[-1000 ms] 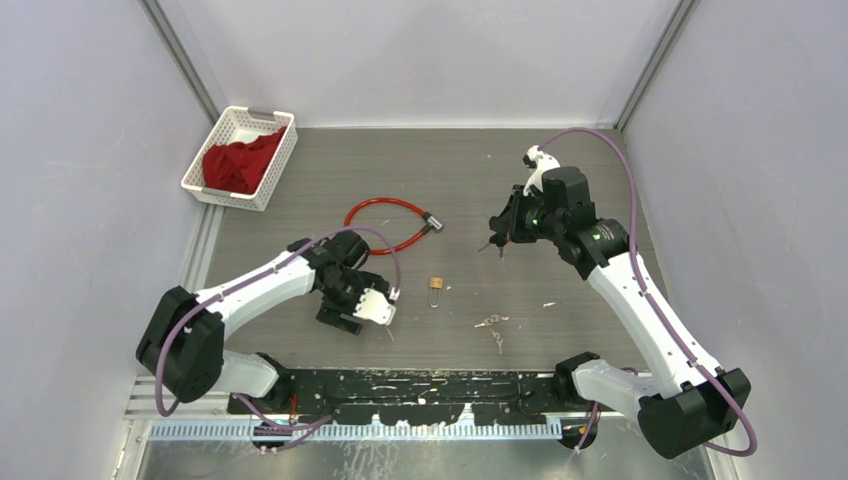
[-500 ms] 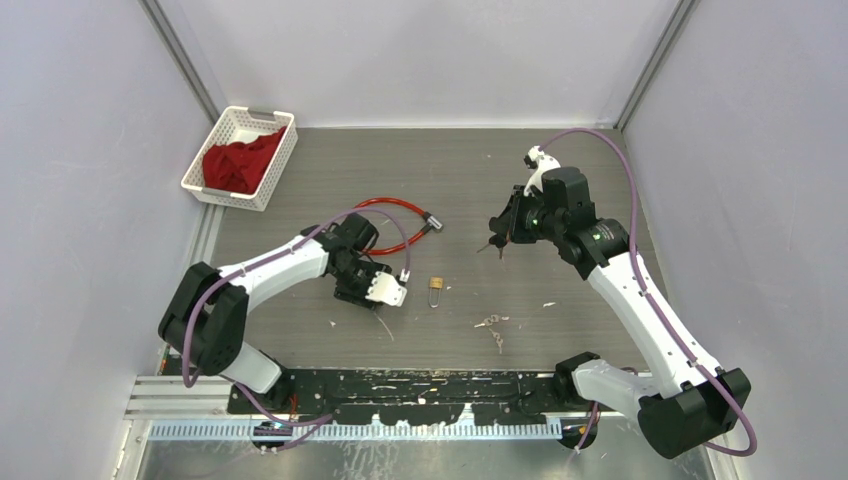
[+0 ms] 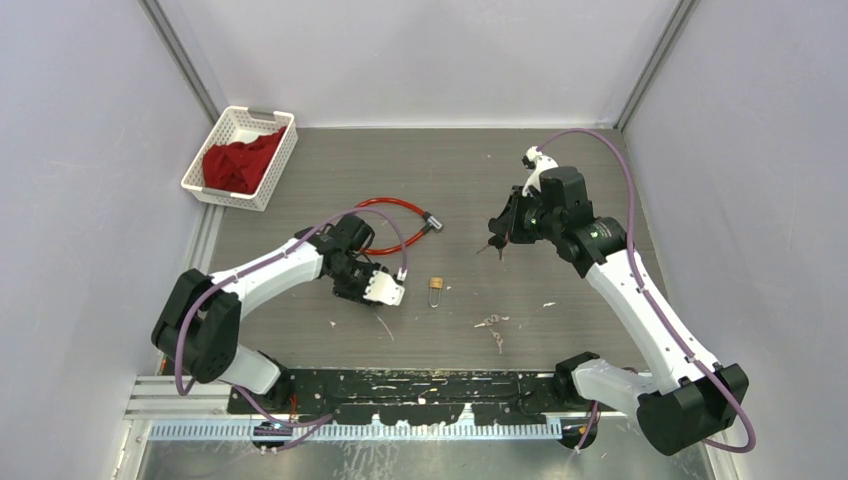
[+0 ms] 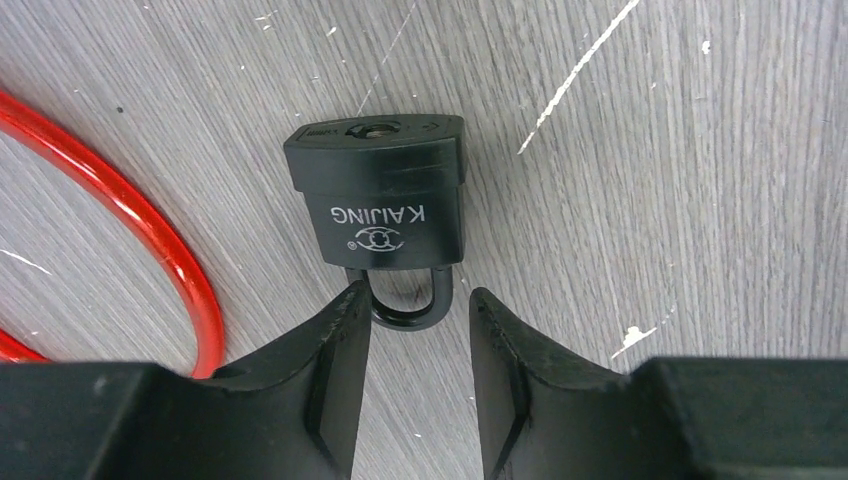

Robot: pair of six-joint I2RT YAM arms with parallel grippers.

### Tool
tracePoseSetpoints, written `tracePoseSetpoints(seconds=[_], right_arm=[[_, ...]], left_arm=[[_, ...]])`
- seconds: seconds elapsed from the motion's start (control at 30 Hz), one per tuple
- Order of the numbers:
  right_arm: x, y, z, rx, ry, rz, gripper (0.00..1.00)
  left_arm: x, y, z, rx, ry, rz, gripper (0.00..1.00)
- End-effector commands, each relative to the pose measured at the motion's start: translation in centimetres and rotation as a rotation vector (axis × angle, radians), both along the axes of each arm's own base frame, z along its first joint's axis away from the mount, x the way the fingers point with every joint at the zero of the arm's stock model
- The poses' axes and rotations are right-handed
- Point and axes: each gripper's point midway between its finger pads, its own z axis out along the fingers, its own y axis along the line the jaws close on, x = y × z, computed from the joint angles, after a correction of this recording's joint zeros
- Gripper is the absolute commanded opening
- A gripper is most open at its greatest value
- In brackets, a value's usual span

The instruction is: Unlock with the key

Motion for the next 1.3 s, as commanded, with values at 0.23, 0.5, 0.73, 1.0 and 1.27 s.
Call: tracePoseSetpoints(seconds=[0.23, 0.5, 0.73, 1.0, 1.27], right_arm=[[0.6, 0.5, 2.2, 0.027, -0.065, 0.016, 0.01], [0.6, 0.6, 2.6, 0.031, -0.071, 0.019, 0.01], [0.6, 0.6, 2.8, 0.033, -0.075, 0.02, 0.01], [0.4, 0.8, 2.9, 0.043, -0.079, 0.032, 0.01], [0.1, 1.1, 3.0, 0.067, -0.081, 0.042, 0.01]], left_arm=[[-1.1, 0.4, -1.1, 0.01, 0.06, 0.013, 0.36], [0.3, 0.3, -2.7, 0.044, 0.045, 0.035, 0.36], [0.8, 0.8, -3.3, 0.076, 0.028, 0.047, 0.08], [1.5, 0.1, 2.2, 0.013, -0.057, 0.083, 0.0], [-0.5, -0.8, 5.1, 0.021, -0.123, 0.04, 0.0]])
